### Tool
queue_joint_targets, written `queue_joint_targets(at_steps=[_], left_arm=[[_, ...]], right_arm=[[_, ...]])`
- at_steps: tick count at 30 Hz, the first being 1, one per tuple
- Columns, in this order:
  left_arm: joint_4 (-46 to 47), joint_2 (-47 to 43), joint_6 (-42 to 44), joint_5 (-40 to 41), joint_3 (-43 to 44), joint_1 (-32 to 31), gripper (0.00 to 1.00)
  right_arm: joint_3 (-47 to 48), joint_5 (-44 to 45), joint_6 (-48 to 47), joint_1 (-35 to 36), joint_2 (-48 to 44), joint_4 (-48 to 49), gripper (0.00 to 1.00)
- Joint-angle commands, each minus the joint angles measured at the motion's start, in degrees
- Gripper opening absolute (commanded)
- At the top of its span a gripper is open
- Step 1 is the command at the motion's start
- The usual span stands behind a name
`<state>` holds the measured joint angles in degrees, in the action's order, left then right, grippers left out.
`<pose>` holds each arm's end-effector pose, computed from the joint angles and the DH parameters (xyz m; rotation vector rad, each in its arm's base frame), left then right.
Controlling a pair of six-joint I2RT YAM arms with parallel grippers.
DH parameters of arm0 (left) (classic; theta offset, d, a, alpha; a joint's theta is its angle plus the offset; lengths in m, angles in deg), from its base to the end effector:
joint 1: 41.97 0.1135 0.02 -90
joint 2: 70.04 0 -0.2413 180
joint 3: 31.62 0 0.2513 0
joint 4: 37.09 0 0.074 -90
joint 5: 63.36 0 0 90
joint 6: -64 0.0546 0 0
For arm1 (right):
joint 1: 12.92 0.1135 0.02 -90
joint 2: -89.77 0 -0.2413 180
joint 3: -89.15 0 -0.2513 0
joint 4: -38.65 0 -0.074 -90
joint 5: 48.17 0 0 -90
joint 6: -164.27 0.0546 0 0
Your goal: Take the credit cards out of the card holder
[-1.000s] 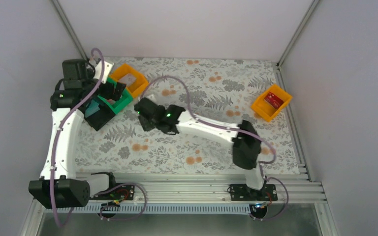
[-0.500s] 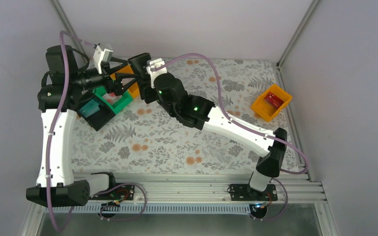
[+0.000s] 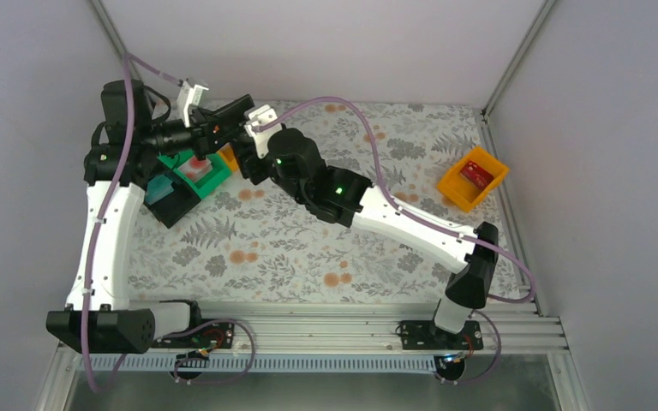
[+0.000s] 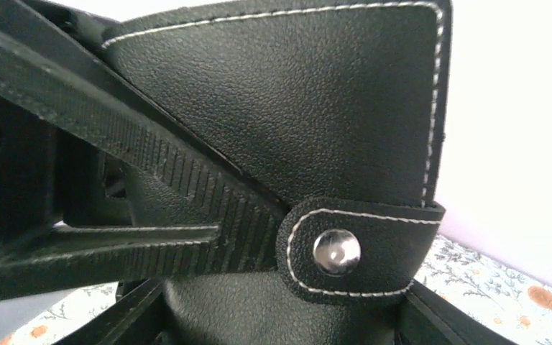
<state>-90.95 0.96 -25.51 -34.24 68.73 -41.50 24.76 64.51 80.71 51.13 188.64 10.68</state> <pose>0.2524 -0.0456 0.4231 0.6719 1.7770 -1.0347 0.2027 0.3683 0.4001 -0.5940 1.6817 0.5455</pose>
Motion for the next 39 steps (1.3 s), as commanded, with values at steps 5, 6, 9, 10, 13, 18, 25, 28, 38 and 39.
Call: queue_joint_targets(at_steps=[5,6,9,10,13,18,25,28,38,39], left_arm=[[-2.3,-2.5,3.9,3.6,-0.3,-0.2,0.02],[-2.5,-2.8,4.4,5.2,-0.3,-0.2,0.02],[-3.2,-3.0,4.8,11.1,-0.1,-0.2,0.02],[-3.2,-2.9,4.7,12.2,-0.1,-0.2,0.02],[-2.9,-2.7,3.8,12.9,-0.4,-0.2,0.02],[-1.9,-3.7,1.3,11.9,-1.7,-0.2,0.02],[-1.5,-4.7,1.0,10.7,-2.2,0.0,0.02],[-1.5,-4.6,1.0,10.6,-2.5,0.1,0.02],[-1.5,-4.4,1.4,7.6,-2.7,0.0,0.02],[-1.6,-4.4,1.4,7.2,-2.8,0.0,0.02]], right_arm=[[-7.8,-5.6,-4.0,-2.1,-10.2,0.0,0.99],[-10.1,-7.6,-4.0,-3.1,-12.4,-0.3,0.99],[-13.9,-13.1,-2.3,-6.7,-18.2,-2.0,0.99],[-13.5,-12.2,-1.3,-7.1,-18.9,-2.7,0.96],[-9.3,-11.4,1.7,-7.2,-17.5,-5.4,0.80],[-2.1,-22.3,2.4,-7.0,-10.2,-4.7,0.63],[10.5,-22.4,2.2,-6.7,0.6,-9.7,0.46],[11.7,-23.4,2.3,-6.7,2.7,-10.5,0.43],[11.8,-11.6,3.2,-6.7,4.7,-11.5,0.30],[12.0,-10.9,3.1,-6.7,5.1,-11.4,0.30]])
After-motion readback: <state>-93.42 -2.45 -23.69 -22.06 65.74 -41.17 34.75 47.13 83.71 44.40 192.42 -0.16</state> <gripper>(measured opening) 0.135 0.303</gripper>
